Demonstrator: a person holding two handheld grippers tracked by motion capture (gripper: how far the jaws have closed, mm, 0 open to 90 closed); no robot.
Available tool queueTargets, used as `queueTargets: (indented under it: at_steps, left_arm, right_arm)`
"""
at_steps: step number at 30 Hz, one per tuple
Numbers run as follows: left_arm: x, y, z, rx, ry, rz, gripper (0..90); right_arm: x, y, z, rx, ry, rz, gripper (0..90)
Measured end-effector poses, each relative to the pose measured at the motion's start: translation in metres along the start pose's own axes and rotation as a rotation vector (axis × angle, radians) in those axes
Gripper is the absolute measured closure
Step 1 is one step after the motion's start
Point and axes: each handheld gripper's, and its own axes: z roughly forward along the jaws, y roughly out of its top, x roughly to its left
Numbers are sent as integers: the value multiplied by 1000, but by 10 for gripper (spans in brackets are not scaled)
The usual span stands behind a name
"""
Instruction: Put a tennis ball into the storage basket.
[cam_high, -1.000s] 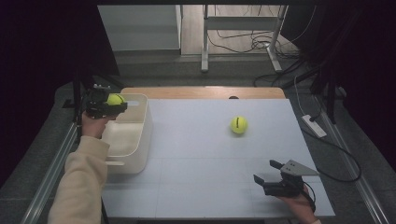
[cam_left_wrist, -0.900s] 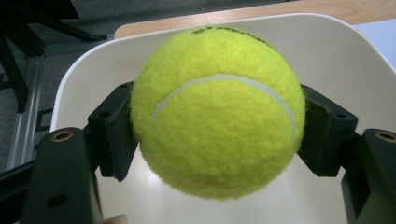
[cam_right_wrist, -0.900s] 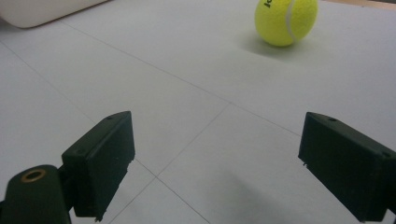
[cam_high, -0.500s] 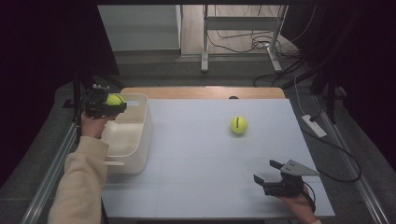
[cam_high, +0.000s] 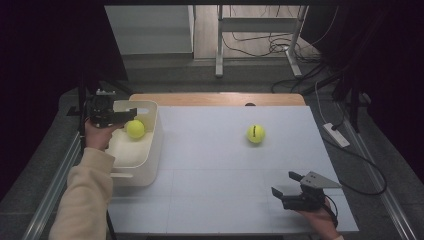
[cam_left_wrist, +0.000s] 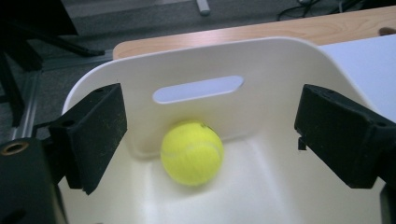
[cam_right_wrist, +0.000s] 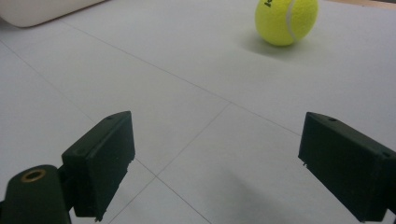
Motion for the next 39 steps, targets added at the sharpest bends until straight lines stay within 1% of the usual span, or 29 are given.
queueTargets:
  at_steps: [1,3,4,5,6,7,8,9,11,12,14,17,21,25,33,39]
  left_arm:
    - [0,0,0,0,0,0,107]
    - [-2,0,-4,-15,-27,6,108]
    - [-5,0,-8,-31,-49,12,109]
    - [-7,-1,-10,-42,-60,17,114]
    - [-7,-1,-10,-42,-60,17,115]
    - [-9,-1,-12,-55,-79,23,115]
    - [-12,-2,-16,-66,-109,33,117]
    - [-12,-2,-16,-66,-109,33,120]
    - [-17,-3,-17,-61,-157,51,119]
    - [-19,-3,-18,-64,-167,58,116]
    - [-25,-4,-21,-75,-187,76,118]
    - [-32,-3,-26,-98,-216,94,118]
    - [-39,-3,-30,-118,-242,112,120]
    - [-46,-3,-34,-132,-262,122,120]
    - [-57,-2,-41,-163,-321,143,119]
    - [-64,-7,-43,-173,-344,158,117]
  right_arm:
    - [0,0,0,0,0,0,106]
    - [0,0,0,0,-1,0,106]
    - [0,0,0,-1,0,0,106]
    - [0,0,0,0,1,-1,107]
    - [0,0,0,0,1,-1,107]
    - [0,1,0,-2,1,-1,106]
    - [0,1,1,-2,2,-1,106]
    - [0,1,1,-2,2,1,107]
    - [-1,1,1,-1,1,4,106]
    - [-1,1,1,-1,1,7,106]
    - [-1,1,1,-4,2,12,106]
    - [-2,1,1,-4,0,17,106]
    - [-3,2,3,-9,0,29,107]
    - [-3,3,4,-9,0,31,107]
    - [-2,1,1,-11,-4,34,108]
    - [-2,2,3,-11,-1,26,108]
